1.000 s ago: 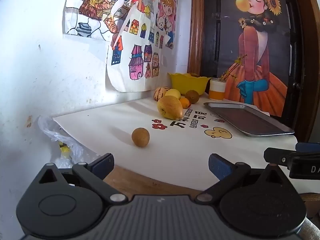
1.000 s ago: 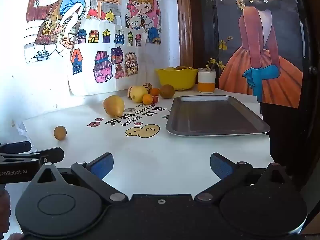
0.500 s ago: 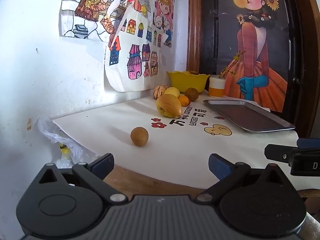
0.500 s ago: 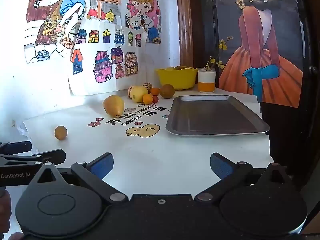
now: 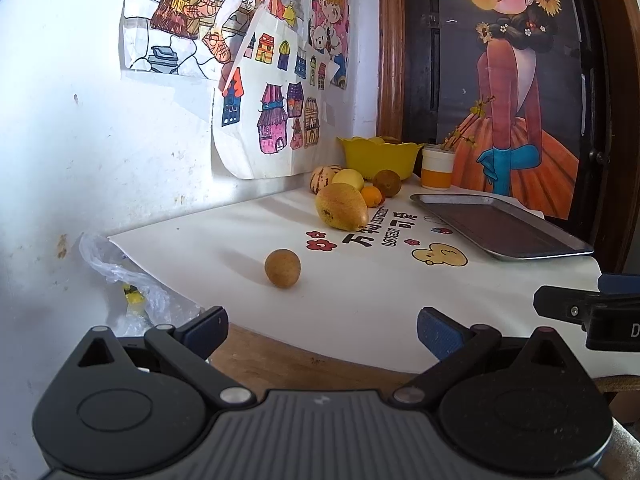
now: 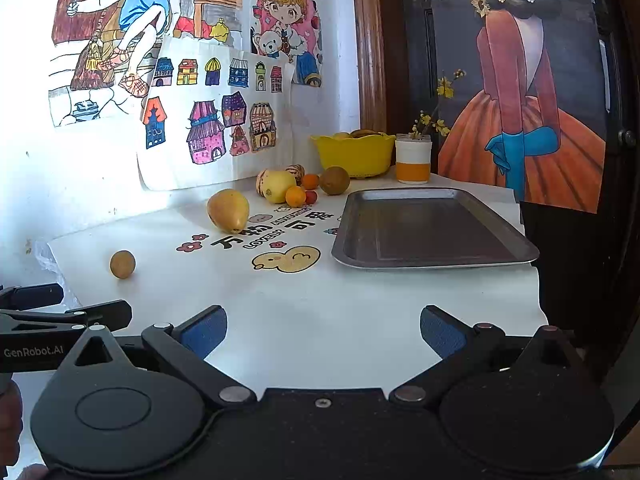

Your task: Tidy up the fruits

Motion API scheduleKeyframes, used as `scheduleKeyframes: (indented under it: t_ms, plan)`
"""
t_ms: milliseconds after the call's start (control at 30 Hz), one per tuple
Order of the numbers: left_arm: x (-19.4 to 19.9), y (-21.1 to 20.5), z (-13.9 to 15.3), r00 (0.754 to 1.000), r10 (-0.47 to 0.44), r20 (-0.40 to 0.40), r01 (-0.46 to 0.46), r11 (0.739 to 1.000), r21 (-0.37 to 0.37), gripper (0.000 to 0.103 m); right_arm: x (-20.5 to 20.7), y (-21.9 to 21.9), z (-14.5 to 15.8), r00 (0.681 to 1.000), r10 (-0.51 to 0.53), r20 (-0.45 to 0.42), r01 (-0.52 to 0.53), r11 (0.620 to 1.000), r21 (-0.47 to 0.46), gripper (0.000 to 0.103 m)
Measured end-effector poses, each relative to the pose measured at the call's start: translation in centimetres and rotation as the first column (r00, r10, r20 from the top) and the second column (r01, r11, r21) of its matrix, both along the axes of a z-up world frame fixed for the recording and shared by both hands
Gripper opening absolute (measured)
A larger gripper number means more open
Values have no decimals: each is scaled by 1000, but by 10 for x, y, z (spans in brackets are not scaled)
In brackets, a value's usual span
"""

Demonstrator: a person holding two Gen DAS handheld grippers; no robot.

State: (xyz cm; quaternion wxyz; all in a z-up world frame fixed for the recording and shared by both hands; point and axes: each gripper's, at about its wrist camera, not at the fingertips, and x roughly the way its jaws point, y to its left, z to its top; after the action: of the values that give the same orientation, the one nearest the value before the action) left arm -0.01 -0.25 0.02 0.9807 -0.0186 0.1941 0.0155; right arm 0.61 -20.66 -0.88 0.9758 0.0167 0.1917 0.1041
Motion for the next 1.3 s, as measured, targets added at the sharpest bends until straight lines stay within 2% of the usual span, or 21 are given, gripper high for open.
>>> scheduleKeyframes:
  t_ms: [1100, 1300]
  plan:
    - [0, 3, -1, 1000, 4, -7, -4, 1000, -6, 103, -2, 0, -1, 1000, 5, -8, -5, 1000, -10, 103]
    - [10, 6, 4, 999, 13, -36, -13, 1000, 11, 103, 11, 5, 5, 997, 6, -73, -10, 998, -56, 103]
